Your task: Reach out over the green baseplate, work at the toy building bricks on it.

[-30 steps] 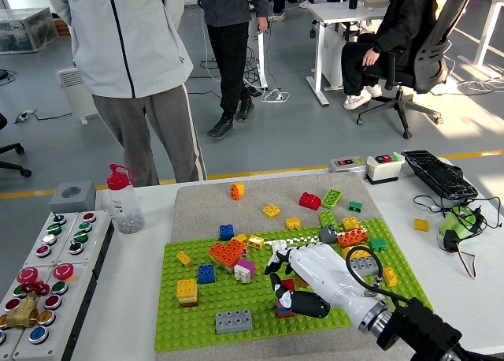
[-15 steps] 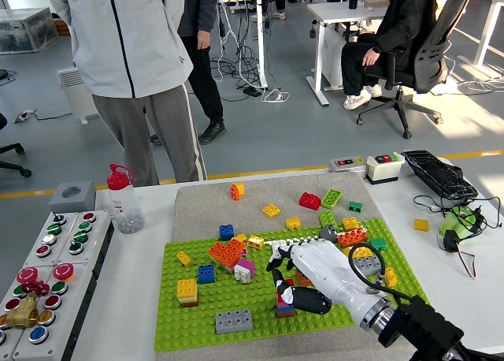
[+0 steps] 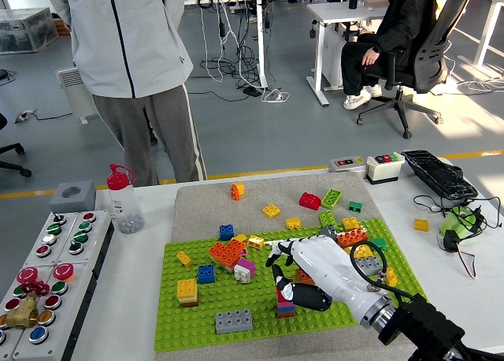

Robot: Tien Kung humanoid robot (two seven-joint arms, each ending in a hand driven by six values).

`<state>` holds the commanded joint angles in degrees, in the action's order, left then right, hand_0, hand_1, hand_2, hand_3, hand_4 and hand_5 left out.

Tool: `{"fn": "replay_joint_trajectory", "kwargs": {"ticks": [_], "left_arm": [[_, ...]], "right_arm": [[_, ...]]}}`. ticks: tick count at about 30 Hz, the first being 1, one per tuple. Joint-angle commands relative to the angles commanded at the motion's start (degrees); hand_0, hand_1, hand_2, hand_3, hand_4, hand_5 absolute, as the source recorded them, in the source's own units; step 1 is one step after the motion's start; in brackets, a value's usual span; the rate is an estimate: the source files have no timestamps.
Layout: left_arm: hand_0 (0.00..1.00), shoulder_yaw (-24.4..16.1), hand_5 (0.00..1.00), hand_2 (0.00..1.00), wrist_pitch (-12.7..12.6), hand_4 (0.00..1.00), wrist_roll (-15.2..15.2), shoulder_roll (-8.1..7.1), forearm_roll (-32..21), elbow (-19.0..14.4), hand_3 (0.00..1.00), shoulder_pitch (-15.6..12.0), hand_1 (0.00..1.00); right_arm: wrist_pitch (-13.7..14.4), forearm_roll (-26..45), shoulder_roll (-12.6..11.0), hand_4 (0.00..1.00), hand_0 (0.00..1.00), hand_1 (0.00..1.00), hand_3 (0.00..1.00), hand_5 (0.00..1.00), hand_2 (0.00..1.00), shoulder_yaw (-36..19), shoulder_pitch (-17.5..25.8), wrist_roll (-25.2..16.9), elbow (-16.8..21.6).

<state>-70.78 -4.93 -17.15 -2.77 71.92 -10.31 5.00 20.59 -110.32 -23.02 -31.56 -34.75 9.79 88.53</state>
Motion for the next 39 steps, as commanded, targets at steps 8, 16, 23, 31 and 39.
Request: {"fn": "replay_joint_trajectory", "kwargs": {"ticks": [8, 16, 23, 31, 39], "left_arm": [[0.695, -0.03, 0.998, 0.706, -0.04, 0.386, 0.03, 0.01, -0.03, 0.00, 0.634, 0.08, 0.716], [0.695, -0.04, 0.998, 0.705, -0.05, 0.386, 0.02, 0.03, 0.03, 0.00, 0.634, 0.07, 0.715], [0.695, -0.09, 0.998, 0.706, -0.05, 0.386, -0.03, 0.05, 0.22, 0.00, 0.634, -0.04, 0.715], [0.695, -0.13, 0.998, 0.705, -0.06, 0.385, -0.04, 0.08, 0.42, 0.00, 0.635, -0.20, 0.715], [0.694, -0.16, 0.998, 0.706, -0.04, 0.385, -0.07, 0.11, 0.62, 0.00, 0.635, -0.42, 0.716]], "right_arm": [[1.29, 0.27, -0.05, 0.292, 0.400, 0.548, 0.613, 0.338, 0.684, -0.10, -0.06, -0.76, 0.00], [2.27, 0.61, -0.07, 0.296, 0.402, 0.549, 0.627, 0.326, 0.694, -0.07, 0.02, -1.37, -0.04], [2.30, 0.67, -0.05, 0.297, 0.402, 0.549, 0.628, 0.322, 0.697, 0.17, 0.18, -1.43, -0.05], [2.68, 0.68, -0.04, 0.298, 0.405, 0.552, 0.631, 0.314, 0.698, 0.33, 0.34, -1.55, -0.04], [3.23, 0.66, 0.06, 0.293, 0.406, 0.555, 0.624, 0.305, 0.698, 0.51, 0.48, -1.71, -0.03]]}}
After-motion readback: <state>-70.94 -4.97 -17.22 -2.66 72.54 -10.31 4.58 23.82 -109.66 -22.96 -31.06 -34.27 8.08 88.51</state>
